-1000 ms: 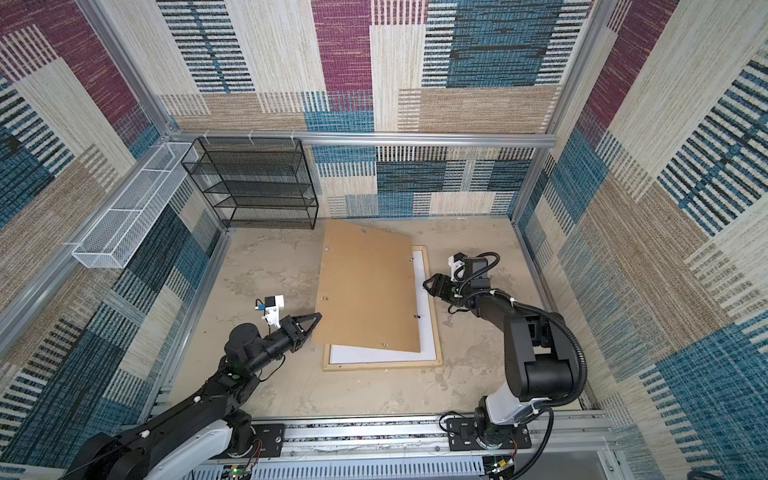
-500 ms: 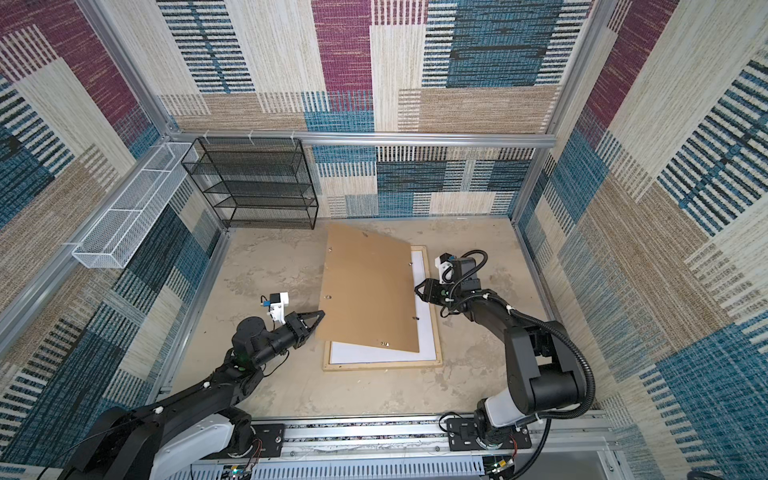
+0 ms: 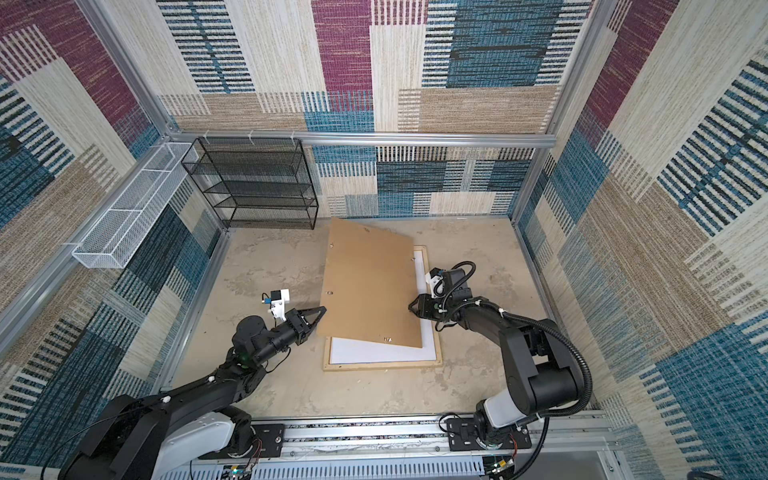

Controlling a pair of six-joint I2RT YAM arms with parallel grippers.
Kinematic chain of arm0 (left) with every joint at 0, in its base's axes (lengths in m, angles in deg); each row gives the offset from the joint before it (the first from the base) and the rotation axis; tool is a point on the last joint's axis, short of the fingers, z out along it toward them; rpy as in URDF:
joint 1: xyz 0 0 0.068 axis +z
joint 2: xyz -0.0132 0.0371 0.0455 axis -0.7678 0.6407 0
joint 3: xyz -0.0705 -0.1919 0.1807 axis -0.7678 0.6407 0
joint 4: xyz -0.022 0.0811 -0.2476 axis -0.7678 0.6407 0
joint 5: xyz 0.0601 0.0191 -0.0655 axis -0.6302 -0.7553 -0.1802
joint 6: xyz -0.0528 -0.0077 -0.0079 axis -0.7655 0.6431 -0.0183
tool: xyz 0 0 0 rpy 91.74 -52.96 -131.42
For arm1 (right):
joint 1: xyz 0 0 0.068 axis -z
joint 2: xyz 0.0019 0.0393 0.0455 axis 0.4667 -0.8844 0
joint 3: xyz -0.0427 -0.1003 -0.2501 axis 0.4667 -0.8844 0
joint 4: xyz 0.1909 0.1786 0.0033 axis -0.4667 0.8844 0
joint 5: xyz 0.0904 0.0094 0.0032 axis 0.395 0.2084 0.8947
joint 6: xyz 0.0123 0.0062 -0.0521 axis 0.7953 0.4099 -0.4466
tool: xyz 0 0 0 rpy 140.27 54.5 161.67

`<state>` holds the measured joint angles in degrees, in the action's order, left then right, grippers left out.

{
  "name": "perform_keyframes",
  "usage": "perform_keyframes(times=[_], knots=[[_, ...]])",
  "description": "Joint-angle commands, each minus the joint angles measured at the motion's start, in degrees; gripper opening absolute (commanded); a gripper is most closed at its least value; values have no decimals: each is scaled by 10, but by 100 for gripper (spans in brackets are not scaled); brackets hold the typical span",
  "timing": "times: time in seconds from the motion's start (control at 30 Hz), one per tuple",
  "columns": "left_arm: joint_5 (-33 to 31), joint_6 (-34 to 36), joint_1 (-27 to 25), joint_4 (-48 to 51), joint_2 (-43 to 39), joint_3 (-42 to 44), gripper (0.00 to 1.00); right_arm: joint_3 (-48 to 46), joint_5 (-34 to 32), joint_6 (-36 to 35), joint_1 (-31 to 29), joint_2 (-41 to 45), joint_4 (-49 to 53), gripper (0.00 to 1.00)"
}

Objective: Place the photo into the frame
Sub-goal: 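Lower the backing board over the frame with left gripper while right gripper steadies frame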

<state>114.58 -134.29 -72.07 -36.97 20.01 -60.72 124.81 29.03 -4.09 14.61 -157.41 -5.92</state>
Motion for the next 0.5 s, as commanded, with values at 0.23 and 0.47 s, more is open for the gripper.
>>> perform_keyframes(times=[0.23,0.47], knots=[[-4,11,0,-30,-32,-9,0,-6,12,-5,-13,48,38,44],[-1,9,0,-41,-22,-9,0,0,21,-22,-32,57,61,44]])
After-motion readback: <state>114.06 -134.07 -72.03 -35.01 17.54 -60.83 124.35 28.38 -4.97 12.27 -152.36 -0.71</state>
